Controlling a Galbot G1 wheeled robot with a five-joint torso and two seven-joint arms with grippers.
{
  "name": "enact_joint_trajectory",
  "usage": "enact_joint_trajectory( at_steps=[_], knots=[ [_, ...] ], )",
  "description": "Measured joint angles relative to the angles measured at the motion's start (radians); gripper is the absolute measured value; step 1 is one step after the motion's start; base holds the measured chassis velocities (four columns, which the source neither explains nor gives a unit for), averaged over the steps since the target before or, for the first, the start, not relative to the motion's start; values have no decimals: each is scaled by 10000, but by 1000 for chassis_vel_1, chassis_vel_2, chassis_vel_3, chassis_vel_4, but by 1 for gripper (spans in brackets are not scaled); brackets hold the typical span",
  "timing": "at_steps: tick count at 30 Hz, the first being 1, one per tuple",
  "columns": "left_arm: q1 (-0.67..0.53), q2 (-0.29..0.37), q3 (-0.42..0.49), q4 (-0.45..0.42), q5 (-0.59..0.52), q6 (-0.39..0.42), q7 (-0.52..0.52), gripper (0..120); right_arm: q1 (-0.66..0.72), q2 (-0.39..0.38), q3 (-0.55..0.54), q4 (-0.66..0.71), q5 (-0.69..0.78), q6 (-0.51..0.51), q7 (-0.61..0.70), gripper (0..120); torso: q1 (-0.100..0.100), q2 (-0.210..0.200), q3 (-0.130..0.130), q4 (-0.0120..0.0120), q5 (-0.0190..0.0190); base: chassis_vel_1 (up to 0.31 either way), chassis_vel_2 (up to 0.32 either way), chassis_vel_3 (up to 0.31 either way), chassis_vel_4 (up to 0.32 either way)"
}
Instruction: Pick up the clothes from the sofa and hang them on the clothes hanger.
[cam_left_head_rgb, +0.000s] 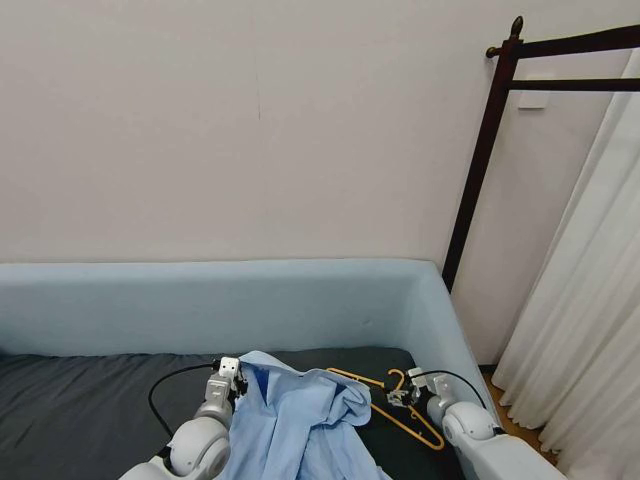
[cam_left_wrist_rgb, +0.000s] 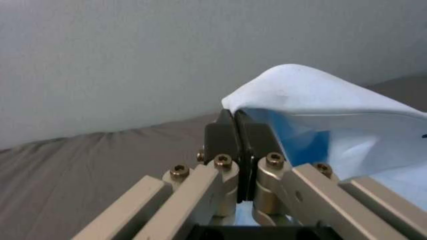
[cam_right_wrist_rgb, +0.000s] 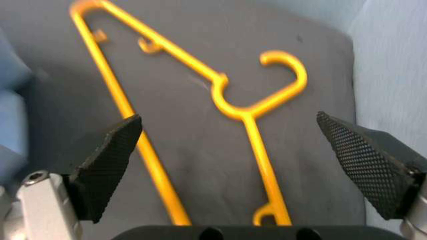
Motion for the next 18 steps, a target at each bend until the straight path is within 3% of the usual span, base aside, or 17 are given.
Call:
enact_joint_trajectory(
  at_steps=[3,11,18],
  knots=[
    [125,159,-88,-142,-14,-58,80,0,238,348,209,-1210,-478,333,-386,100,0,0,0,-2,0,0,0,0,0],
    [411,299,-301,-323,20,-231,285,0,562,951,646,-2617,-876,546,-675,98,-1,0,0,-1,0,0,0,0,0],
    [597,360,-407,-416,82,-330,379,0,892,1509,1484,-3811,-1396,607,-815,85,0,0,0,-2,-1,0,0,0,0]
  ],
)
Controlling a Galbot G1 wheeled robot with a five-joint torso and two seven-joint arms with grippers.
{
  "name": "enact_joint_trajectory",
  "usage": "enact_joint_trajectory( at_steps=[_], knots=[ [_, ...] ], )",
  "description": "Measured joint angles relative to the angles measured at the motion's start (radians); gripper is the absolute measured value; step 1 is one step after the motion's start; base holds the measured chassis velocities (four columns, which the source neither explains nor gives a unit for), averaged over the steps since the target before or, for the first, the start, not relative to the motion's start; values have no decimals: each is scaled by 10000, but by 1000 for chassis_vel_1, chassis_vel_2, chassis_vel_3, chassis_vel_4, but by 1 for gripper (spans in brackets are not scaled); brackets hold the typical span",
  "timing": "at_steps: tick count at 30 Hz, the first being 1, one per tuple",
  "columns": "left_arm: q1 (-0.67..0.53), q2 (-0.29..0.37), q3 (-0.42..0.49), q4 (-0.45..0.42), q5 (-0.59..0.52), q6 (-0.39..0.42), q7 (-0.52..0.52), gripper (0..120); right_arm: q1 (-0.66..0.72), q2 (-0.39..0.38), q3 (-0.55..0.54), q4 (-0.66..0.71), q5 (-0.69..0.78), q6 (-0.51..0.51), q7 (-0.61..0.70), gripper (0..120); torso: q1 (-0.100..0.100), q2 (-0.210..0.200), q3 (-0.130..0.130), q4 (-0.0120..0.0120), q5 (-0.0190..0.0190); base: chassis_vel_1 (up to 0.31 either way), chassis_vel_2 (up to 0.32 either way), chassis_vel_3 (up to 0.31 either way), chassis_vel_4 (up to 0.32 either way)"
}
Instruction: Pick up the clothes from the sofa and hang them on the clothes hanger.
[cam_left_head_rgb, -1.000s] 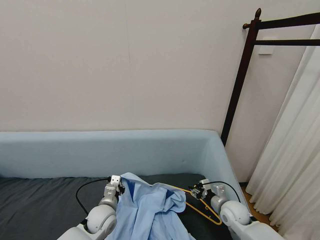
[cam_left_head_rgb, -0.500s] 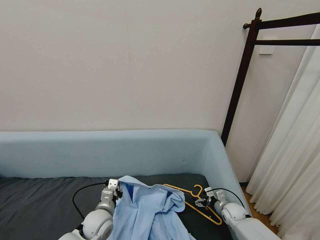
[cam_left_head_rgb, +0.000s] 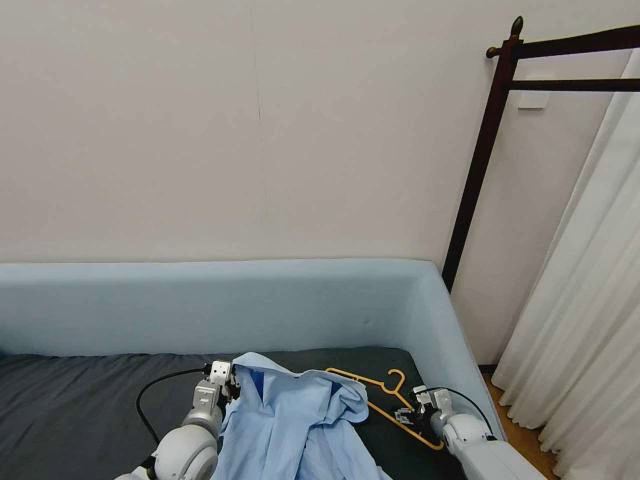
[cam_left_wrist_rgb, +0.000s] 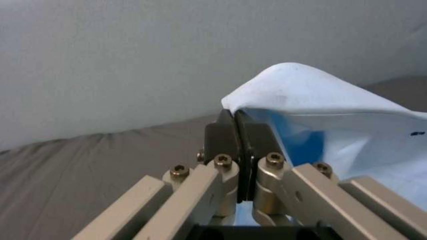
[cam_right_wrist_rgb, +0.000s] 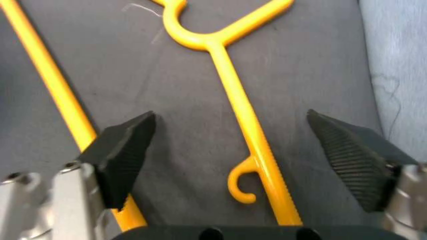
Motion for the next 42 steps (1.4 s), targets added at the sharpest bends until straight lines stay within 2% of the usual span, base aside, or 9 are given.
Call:
enact_joint_trajectory(
  at_steps=[3,5,6,8,12,22,33,39,42],
  knots=[
    [120,27,-78,-5,136,-79,83,0,34,79,194,-75,-12,-114,0,72,0,0,0,0,-1,0,0,0,0],
    [141,30,-93,-5,162,-94,93,0,45,91,225,-92,-9,-157,-8,71,0,1,-1,0,-1,0,0,0,0],
    [176,37,-116,-12,187,-108,113,0,65,107,261,-125,-5,-237,-52,63,0,0,0,1,0,0,0,0,0],
    [203,46,-132,-44,198,-116,120,0,76,119,287,-149,-4,-283,-89,59,0,1,-1,0,-1,0,0,0,0],
    [274,104,-184,-125,252,-161,192,0,112,218,531,-278,-170,-491,-221,39,0,1,-1,1,-1,0,0,0,0],
    [448,215,-344,-248,278,-227,279,0,91,241,858,-298,-338,-792,-244,6,0,1,-2,4,2,0,0,0,0],
    [692,289,-509,-455,242,-163,220,0,-401,-340,447,1088,410,-1005,348,4,0,0,1,-6,1,0,0,0,0],
    [758,359,-531,-448,204,-130,216,0,-864,-1099,18,3447,911,-505,1391,4,0,1,1,-2,2,0,0,0,0],
    [765,437,-539,-451,180,-132,270,0,-1212,-1579,6,5295,925,-357,2146,4,0,0,0,3,1,0,0,0,0]
  ],
)
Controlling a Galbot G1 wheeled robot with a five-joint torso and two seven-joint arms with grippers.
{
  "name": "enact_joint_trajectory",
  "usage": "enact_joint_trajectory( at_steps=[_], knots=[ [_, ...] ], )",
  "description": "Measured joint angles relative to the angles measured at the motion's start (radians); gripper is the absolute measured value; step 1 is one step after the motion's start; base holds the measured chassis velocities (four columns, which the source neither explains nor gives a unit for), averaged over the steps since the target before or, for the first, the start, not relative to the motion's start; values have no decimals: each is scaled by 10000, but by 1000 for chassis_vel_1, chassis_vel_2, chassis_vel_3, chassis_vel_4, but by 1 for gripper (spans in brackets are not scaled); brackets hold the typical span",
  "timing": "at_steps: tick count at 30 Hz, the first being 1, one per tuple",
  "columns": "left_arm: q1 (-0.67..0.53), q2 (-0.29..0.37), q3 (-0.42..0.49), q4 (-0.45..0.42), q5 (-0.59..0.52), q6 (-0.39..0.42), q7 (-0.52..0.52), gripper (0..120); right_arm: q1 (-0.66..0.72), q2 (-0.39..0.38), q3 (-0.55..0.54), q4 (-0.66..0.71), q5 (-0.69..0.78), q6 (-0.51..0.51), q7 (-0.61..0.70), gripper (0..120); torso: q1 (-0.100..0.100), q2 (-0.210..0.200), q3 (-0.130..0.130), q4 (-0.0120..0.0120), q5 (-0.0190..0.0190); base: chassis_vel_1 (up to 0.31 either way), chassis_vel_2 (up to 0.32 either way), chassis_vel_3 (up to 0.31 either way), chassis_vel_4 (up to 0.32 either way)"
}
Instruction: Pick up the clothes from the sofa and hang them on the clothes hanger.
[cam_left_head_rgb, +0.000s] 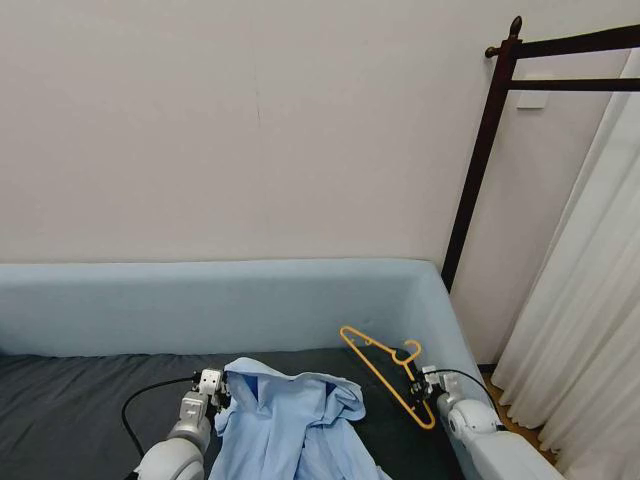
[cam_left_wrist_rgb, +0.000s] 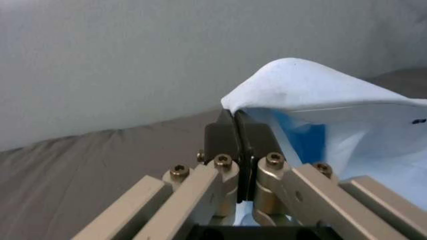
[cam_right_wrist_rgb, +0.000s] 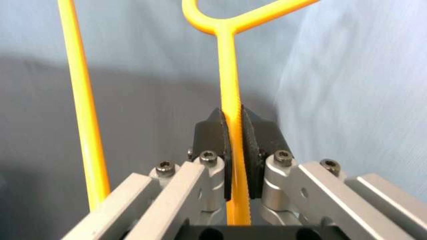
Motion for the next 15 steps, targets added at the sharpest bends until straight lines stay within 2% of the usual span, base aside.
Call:
enact_joint_trajectory(
  at_steps=[1,4,6,9,10,13,15],
  knots=[
    [0,0,0,0,0,0,0,0,0,0,0,0,0,0,0,4,0,0,0,0,0,0,0,0,0],
    [-86,58,8,-89,-30,2,45,0,-854,-818,117,2202,-1133,200,460,4,0,0,-1,4,0,0,0,0,0],
    [-99,70,14,-140,-43,12,52,0,-1192,-1067,184,2717,-1463,244,555,4,0,0,-1,3,0,0,0,0,0],
    [-130,121,40,-405,-138,141,51,0,-3131,-1966,900,4735,-3400,789,863,4,0,1,-1,-11,3,0,0,0,0],
    [-130,121,40,-405,-138,141,51,0,-3131,-1966,900,4735,-3400,789,863,4,0,1,-1,-11,3,0,0,0,0],
    [-147,196,74,-590,-168,262,30,0,-4736,-2397,1824,6126,-5047,1530,1141,4,-1,1,-3,-4,-1,0,0,0,0],
    [-139,217,68,-638,-176,306,17,0,-5180,-2474,2020,6453,-5394,1740,1230,4,-1,1,-3,-4,1,0,0,0,0]
  ],
)
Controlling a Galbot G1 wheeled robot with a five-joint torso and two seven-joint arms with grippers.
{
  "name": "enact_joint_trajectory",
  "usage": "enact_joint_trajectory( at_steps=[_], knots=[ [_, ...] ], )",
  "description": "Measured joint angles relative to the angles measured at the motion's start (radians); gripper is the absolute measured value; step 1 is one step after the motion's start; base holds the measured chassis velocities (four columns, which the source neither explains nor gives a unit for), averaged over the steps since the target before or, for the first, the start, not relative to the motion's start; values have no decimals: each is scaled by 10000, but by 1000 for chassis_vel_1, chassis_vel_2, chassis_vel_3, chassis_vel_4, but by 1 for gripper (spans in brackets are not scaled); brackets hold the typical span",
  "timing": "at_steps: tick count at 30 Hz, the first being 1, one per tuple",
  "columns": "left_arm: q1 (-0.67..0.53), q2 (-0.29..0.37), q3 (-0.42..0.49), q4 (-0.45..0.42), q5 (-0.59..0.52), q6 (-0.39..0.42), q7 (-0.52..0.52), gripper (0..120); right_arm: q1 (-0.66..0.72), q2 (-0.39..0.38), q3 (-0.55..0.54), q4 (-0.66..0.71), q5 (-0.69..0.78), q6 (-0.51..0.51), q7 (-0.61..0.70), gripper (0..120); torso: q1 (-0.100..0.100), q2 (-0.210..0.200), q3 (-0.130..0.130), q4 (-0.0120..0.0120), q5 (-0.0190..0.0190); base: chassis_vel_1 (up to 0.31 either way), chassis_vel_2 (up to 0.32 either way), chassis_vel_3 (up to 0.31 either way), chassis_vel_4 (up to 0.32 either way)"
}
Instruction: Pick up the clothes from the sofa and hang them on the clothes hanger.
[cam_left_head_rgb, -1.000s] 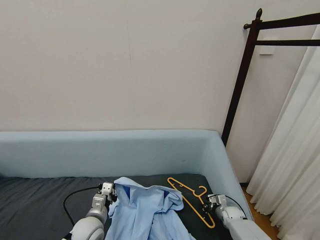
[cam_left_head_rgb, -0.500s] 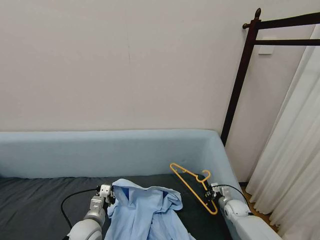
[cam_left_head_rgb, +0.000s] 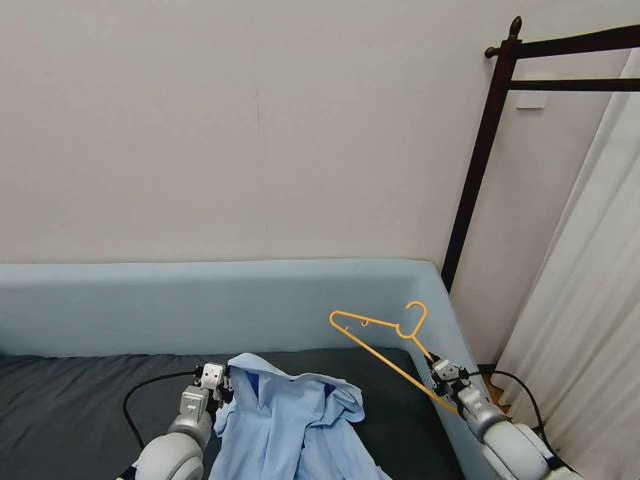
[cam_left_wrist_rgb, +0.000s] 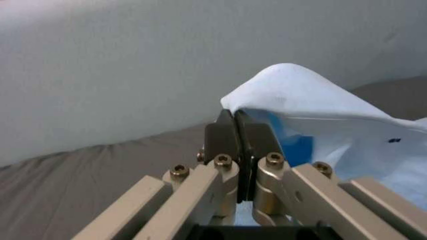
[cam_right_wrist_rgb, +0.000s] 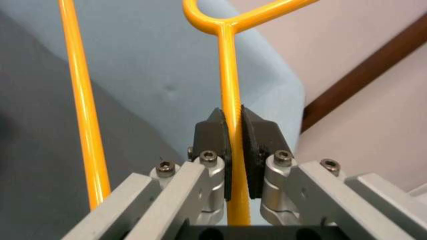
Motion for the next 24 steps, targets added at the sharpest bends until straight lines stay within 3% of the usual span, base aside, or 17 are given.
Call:
enact_joint_trajectory(
  at_steps=[4,6,9,11,17,24],
  knots=[
    [305,133,-285,-302,-69,147,-120,0,-862,-131,226,750,-730,600,111,4,0,0,0,-5,-1,0,0,0,0],
    [490,193,-507,-519,-148,243,-240,0,-1140,-120,61,1089,-1226,899,112,4,0,-1,0,8,0,0,0,0,0],
    [454,215,-544,-583,-244,338,-334,0,-1490,-45,-240,1281,-1856,1111,117,4,0,0,0,8,-3,0,0,0,0],
    [377,259,-544,-651,-392,467,-430,0,-1688,125,-714,1235,-2565,1267,166,4,1,0,1,-1,-2,0,0,0,0],
    [336,391,-479,-750,-538,645,-554,0,-1603,651,-1833,575,-3731,1473,449,4,0,0,1,2,-1,0,0,0,0],
    [346,381,-279,-889,-583,807,-666,0,-1103,1269,-2651,98,-3964,1322,745,4,1,0,2,3,-3,0,0,0,0]
  ],
)
